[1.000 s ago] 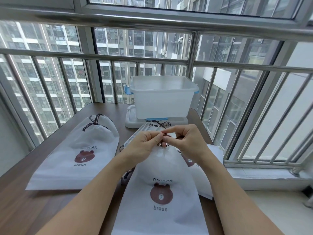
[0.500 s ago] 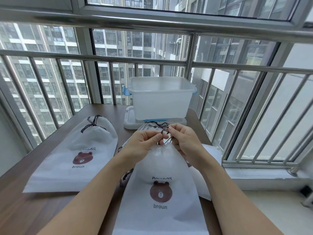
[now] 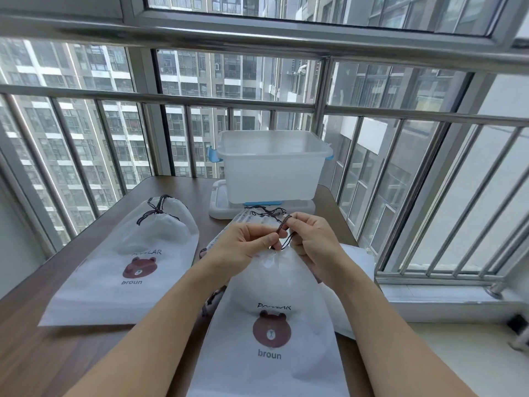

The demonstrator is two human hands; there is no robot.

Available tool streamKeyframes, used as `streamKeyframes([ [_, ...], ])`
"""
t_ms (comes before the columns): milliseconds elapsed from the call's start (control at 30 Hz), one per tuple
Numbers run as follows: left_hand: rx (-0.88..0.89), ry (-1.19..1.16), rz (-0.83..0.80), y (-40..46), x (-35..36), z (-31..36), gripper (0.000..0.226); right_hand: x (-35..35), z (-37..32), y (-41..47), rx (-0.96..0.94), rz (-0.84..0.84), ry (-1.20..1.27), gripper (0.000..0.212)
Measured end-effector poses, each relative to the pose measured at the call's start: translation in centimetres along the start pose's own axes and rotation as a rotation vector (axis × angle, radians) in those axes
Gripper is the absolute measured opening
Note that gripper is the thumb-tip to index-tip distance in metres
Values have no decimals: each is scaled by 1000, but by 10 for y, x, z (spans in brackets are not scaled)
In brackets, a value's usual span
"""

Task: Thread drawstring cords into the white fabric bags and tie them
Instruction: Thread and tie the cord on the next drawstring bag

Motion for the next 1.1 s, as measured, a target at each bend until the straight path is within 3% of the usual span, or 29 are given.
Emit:
streamKeyframes([
  [100, 1, -32, 57, 2, -7, -1, 19, -6, -1, 1, 25, 10, 31, 10],
  [200, -6, -37, 137, 4, -15, -2, 16, -11, -11, 1, -47, -1, -17, 19],
  [367, 7, 1, 129, 4, -13, -3, 13, 4, -45, -18, -499, -27, -368, 14],
  [433, 7, 10, 124, 3, -13, -4, 13, 11, -46, -23, -594, -25, -475, 19],
  [633, -30, 91, 0, -1, 2, -6, 16, 16, -40, -21, -575, -58, -480, 28],
  [833, -127, 48, -62, -7, 4, -8, 17, 13, -41, -22, -570, -34, -466, 23],
  [967, -167, 124, -14, -11, 3, -12, 9, 22, -42, -26, -594, -87, -461, 16],
  [1100, -191, 72, 112, -10, -6, -9, 14, 11, -46, -23, -608, 32, -462, 17],
])
Point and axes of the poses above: each hand's wrist, its own y-axis towards the middle knuckle, its own x-axis out of the palm, z = x × y, the point moved 9 cm from there along y, towards the middle knuckle, and after that the axes turned 6 degrees about z, right-handed, at the moved point
